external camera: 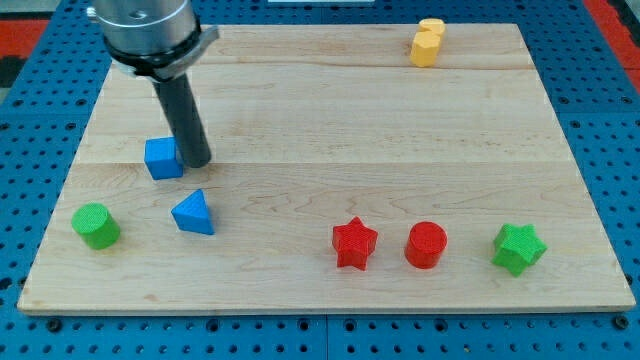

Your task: Slightly move the blue triangle to the left side

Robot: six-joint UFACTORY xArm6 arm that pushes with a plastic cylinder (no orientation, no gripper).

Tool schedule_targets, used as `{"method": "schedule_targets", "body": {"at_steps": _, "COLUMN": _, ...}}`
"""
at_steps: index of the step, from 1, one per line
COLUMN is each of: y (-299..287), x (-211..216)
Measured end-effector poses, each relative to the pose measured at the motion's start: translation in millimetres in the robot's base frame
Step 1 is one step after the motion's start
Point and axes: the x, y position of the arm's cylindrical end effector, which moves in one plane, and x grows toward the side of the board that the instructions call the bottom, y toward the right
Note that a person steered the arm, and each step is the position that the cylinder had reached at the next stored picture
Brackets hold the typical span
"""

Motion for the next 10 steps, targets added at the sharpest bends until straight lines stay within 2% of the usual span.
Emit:
{"method": "schedule_targets", "body": {"at_steps": 1, "y": -23, "x": 13}}
{"method": "schedule_targets", "body": {"at_steps": 2, "y": -71, "x": 3}}
{"method": "schedule_targets", "body": {"at_steps": 3, "y": -75, "x": -34}}
{"method": "schedule_targets", "body": {"at_steps": 4, "y": -59, "x": -50}}
{"method": "schedule_targets", "body": {"at_steps": 5, "y": 18, "x": -35}}
{"method": "schedule_targets", "body": {"at_steps": 7, "y": 73, "x": 56}}
{"method": "schedule_targets", "body": {"at_steps": 8, "y": 65, "x": 85}}
{"method": "schedule_targets", "body": {"at_steps": 9, "y": 26, "x": 73}}
{"method": "schedule_targets", "body": {"at_steps": 10, "y": 24, "x": 74}}
